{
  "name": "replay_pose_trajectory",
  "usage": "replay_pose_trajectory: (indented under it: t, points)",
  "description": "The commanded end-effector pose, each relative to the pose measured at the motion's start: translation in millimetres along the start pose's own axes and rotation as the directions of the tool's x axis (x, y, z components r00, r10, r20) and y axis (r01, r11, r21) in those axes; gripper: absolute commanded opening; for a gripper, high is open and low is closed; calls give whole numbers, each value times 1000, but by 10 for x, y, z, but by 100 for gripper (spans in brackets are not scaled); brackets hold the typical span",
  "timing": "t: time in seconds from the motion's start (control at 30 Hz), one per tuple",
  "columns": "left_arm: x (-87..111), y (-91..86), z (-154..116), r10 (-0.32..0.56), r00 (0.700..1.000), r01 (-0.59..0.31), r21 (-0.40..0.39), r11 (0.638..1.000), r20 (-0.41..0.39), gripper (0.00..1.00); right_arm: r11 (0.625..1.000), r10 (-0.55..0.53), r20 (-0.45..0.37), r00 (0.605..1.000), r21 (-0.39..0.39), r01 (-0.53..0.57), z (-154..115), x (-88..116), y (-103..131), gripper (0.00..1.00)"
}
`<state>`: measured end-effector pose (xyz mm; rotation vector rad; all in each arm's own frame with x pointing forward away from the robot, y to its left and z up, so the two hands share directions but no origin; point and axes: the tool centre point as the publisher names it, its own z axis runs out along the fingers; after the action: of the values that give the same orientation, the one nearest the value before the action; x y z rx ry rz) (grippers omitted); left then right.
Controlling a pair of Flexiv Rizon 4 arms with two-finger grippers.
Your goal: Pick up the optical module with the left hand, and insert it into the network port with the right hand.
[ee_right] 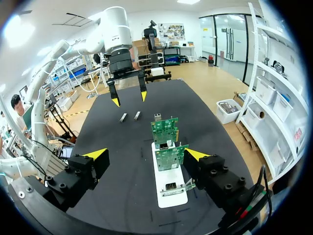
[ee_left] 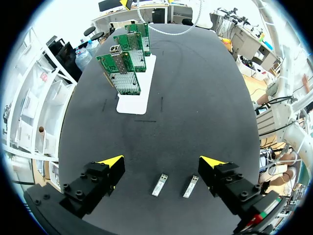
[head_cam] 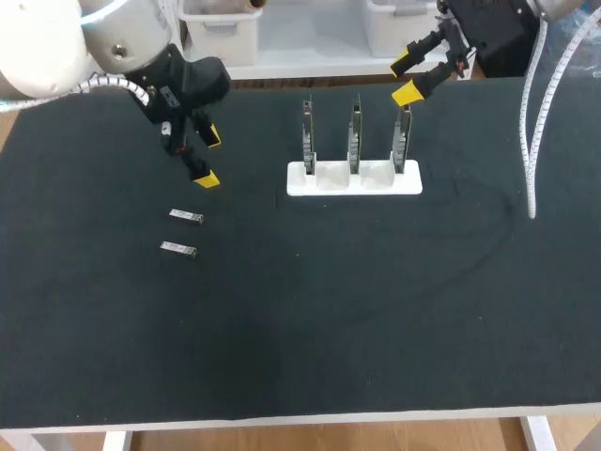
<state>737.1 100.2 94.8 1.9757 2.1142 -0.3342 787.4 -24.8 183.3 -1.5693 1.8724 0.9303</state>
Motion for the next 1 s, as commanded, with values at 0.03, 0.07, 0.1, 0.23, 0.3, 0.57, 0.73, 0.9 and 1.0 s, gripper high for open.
replay_pose_trajectory:
  t: [0.03, 0.07, 0.1, 0.23, 0.3, 0.57, 0.73, 0.9, 1.0]
  points:
    - [6, -19, 0, 0, 1000, 0, -6, 1000, 0, 100, 1000, 0, 1, 1000, 8, 0, -5, 7, 36, 100]
    - [6, -19, 0, 0, 1000, 0, -6, 1000, 0, 100, 1000, 0, 1, 1000, 8, 0, -5, 7, 36, 100]
    - [28, -18, 7, -2, 1000, 2, -4, 1000, -4, 100, 1000, 0, 1, 1000, 8, 0, -5, 7, 36, 100]
    - [113, -53, 33, 35, 998, -35, 3, 999, -47, 100, 1000, 0, 1, 1000, 8, 0, -5, 7, 36, 100]
    - [151, -91, 58, 78, 993, -79, 0, 997, -92, 100, 1000, 0, 1, 1000, 8, 0, -5, 7, 36, 100]
    - [308, -218, 180, 202, 954, -197, 45, 979, -219, 100, 1000, 0, 1, 1000, 8, 0, -5, 7, 36, 100]
    - [440, -242, 293, 198, 936, -194, 43, 980, -292, 100, 1000, 0, 1, 1000, 8, 0, -5, 7, 36, 100]
    - [617, -247, 411, 188, 919, -181, 53, 982, -347, 100, 1000, 0, 1, 1000, 8, 0, -5, 7, 36, 100]
    - [715, -240, 456, 195, 906, -187, 60, 981, -376, 100, 1000, 0, 1, 1000, 8, 0, -5, 7, 36, 100]
